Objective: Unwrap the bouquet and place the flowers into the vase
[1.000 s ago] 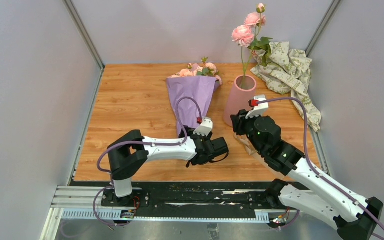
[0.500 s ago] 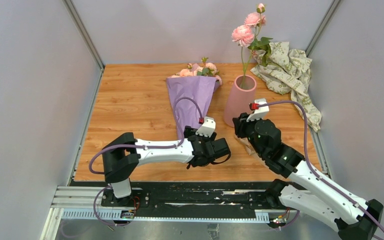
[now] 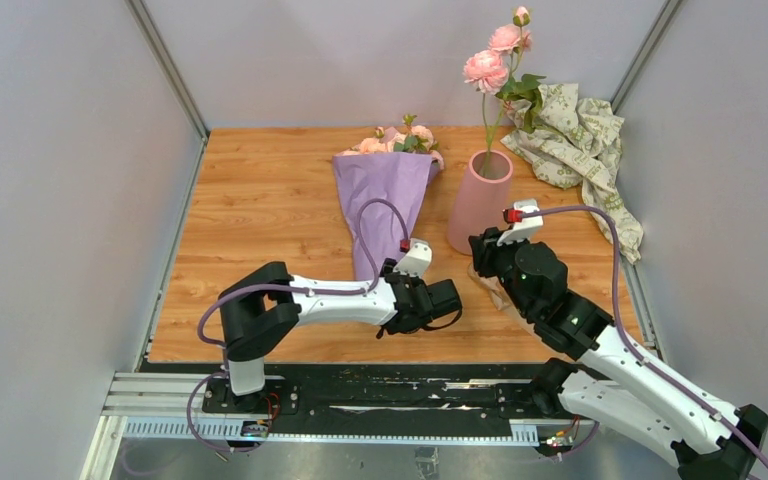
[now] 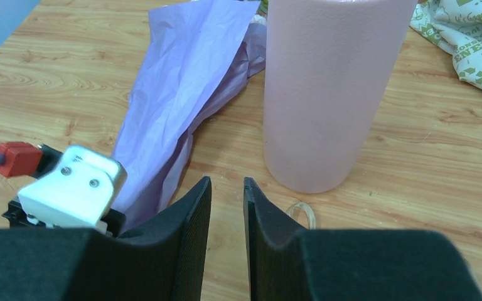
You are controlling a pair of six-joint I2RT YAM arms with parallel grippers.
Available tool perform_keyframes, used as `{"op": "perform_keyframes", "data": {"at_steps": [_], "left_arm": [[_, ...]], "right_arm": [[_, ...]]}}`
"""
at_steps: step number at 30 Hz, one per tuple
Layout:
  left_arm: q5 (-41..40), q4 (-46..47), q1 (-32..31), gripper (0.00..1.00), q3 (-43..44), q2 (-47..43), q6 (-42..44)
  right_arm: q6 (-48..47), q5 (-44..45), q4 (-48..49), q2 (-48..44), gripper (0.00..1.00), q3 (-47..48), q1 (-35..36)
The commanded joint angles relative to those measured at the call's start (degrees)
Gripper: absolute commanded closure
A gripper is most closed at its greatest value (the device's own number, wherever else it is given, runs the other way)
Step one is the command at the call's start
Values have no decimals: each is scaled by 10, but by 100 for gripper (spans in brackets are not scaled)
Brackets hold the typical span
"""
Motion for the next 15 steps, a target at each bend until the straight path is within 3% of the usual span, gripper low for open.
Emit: {"op": "perform_keyframes", "data": {"at_steps": [1,4,10,15], "left_arm": [[-16,-9,18,77,-17,-24,-24],[-24,-23,18,100,-24,-51,-29],[-64,-106,26,100,-38,-88,-103],[-49,-128,58,100,-94,-131,-143]], "right_arm": [[-5,1,8,1,71,-14,2],[-1,-10,18,8,71,-22,2],[9,-60,60,47,71,-26,2],[25,-124,93,129,71,-8,3]]}}
